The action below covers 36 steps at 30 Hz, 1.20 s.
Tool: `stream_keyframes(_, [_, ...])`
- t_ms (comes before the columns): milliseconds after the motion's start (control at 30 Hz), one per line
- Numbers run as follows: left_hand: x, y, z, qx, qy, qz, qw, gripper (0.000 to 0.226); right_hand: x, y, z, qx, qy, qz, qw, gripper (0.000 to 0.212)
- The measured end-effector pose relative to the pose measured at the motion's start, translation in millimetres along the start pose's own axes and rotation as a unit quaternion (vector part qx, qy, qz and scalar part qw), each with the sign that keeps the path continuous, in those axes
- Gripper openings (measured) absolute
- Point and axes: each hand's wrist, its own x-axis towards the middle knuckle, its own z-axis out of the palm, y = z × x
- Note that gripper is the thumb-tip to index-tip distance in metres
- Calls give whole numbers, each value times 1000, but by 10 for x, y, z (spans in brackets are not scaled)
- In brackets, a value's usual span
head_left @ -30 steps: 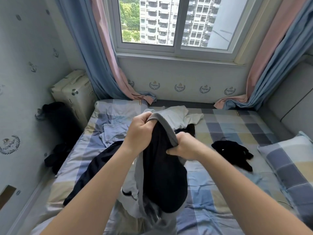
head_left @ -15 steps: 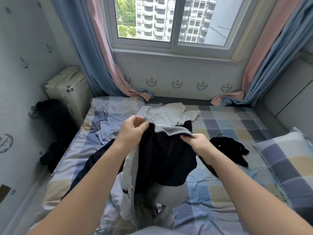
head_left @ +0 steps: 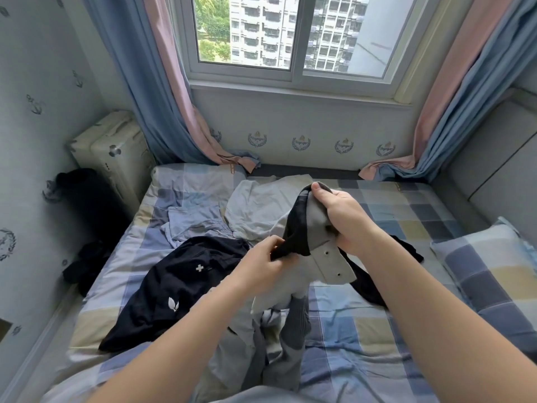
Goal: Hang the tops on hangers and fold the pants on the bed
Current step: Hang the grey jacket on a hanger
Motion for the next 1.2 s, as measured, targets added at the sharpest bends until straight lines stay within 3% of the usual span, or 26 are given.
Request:
stream_keyframes(33, [4,-18,-7,6,13,15,1000,14,-5,-14,5,4,-2,4,1000,25])
stream_keyframes(200, [30,14,-129,-22,60,14,998,28,79,57,-77,60,-33,0,998,22])
stream_keyframes(367, [67,134,-264,-180,144,-46,972,43,86,282,-151,-106,25,-48,993,34])
stream_keyframes(467, [109,183,-308,-261,190,-76,943,25,11,542,-114,-137,23,-59,989,34])
stream_keyframes(567, [122,253,-284,-309,177,-87,930,17,-99,764,35,-160,-43,-30,986,29])
stream_keyframes(667, [105,308,-221,-324,174,-80,927,16,-160,989,196,-102,-83,-4,991,30])
stream_keyframes(833, [74,318,-224,-361,189,-100,908,18,-190,1108,266,-146,45,-67,986,25])
stream_keyframes(967, [62,308,-239,-360,186,-100,909,18,-174,1150,292,-105,-81,-30,991,21])
stream_keyframes(1033, [61,291,-253,-353,185,-102,911,18,-154,1232,310,-93,-102,-18,990,8])
stream_keyframes(1200, [46,204,-334,-340,179,-129,914,15,-100,1184,154,-94,-8,-63,994,16])
